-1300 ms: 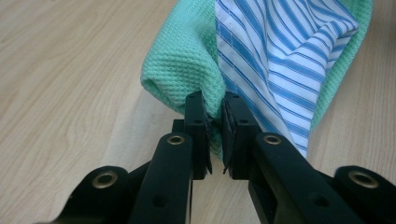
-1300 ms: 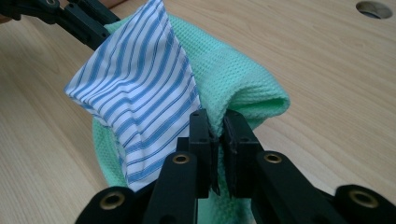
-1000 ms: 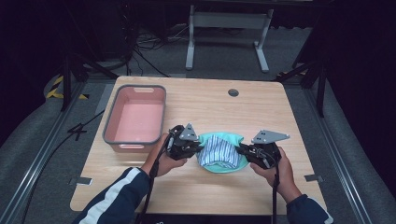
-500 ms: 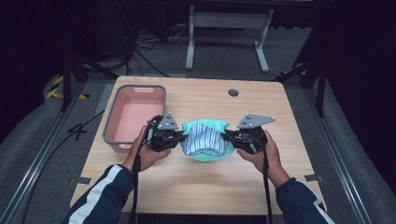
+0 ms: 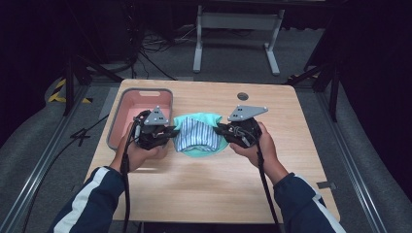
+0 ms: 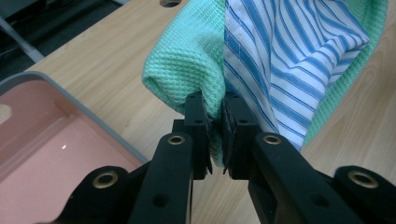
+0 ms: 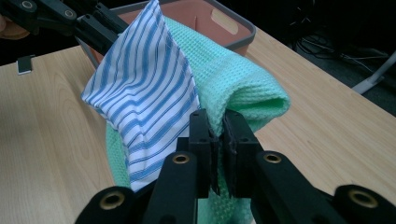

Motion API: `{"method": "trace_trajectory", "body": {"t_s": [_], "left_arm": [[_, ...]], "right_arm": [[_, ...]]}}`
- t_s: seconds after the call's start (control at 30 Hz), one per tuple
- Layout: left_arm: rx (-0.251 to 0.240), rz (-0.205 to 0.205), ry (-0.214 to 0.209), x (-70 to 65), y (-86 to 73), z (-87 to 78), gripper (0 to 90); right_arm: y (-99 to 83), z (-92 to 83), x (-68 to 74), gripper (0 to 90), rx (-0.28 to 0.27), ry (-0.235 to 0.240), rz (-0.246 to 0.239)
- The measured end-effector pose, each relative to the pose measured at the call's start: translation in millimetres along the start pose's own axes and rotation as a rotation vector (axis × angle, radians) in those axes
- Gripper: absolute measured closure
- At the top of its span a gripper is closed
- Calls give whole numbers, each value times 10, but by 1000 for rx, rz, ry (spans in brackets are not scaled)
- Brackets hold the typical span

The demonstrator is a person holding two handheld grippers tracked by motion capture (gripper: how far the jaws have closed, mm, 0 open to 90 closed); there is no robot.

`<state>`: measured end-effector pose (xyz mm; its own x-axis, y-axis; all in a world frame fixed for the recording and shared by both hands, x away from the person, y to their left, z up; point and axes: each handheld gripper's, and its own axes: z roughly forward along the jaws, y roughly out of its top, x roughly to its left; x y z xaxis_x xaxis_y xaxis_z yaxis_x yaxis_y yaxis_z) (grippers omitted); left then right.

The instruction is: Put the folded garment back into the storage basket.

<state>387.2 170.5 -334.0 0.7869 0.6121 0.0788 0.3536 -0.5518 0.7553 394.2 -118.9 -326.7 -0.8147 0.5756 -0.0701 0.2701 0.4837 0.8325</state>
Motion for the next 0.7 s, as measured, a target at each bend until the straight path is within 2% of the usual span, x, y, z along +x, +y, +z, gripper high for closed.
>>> {"method": "trace_trajectory", "body": {"t_s": [0.07,0.17,0.23,0.43,0.7], "left_arm": [[6,5,11,25,-1,-29,819],[1,-12,32,68,-15,-81,818],[8,-8,51,110,-24,-127,819],[4,-33,77,220,-65,-276,819],[26,-28,125,368,-98,-435,819]], "right_arm": [[43,42,9,833,-5,6,-5],[99,90,24,833,-13,13,-5],[154,133,44,834,-20,19,-8],[306,255,92,834,-37,37,-15],[454,437,162,834,-53,53,-17]]}}
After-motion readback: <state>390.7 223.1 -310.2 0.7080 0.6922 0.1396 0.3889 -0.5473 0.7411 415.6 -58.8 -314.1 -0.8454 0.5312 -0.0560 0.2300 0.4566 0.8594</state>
